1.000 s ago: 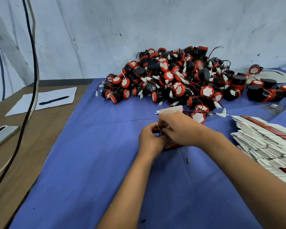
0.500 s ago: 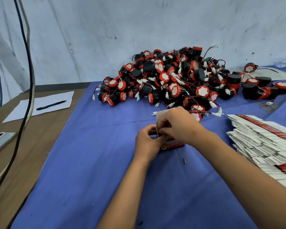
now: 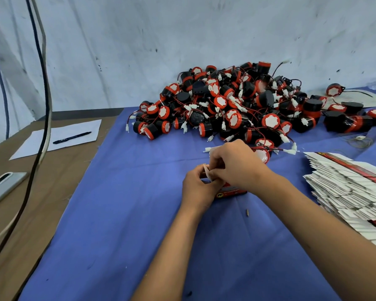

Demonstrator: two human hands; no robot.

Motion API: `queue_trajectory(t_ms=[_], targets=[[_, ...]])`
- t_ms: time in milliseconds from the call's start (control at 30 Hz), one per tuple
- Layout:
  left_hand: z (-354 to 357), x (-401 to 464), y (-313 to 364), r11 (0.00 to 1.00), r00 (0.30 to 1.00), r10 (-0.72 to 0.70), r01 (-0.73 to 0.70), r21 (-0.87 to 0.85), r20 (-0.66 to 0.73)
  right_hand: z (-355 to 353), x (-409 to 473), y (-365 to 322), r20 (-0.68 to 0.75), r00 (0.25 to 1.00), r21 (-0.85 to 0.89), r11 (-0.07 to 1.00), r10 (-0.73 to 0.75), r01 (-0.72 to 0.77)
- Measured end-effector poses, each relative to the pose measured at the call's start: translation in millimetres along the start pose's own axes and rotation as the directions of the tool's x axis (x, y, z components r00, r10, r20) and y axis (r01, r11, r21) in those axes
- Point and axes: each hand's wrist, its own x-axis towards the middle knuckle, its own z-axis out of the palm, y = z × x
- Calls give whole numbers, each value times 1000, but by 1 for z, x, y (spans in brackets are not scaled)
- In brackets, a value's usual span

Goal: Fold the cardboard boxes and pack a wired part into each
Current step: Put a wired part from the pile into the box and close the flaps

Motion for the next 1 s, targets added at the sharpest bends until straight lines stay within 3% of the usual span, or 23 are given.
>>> queue_trajectory(t_ms=[300,600,733,800,900,1000], targets=[[0,-1,1,1000,1000,20,-20,-5,-3,-11,-5,12,129,990,94,995,-47,35],[2,-2,5,999,1000,8,-8,42,-19,13,-10,13,-108,971,-97,974,-214,204],[-1,-2,2,999,999,32,-32,32,13,-1,-7,19,52,981,6,983,-185,185],[-5,-1,0,1000,998,14,-12,-26,54,-7,-7,21,145,975,18,986,-169,168],[-17,0,-1,976,969,-39,89,-197,243,-8,-11,21,263,956,-7,990,-133,140],[-29,3,-2,937,920,-58,184,-297,387,-3,-20,18,278,947,-48,983,-158,178]])
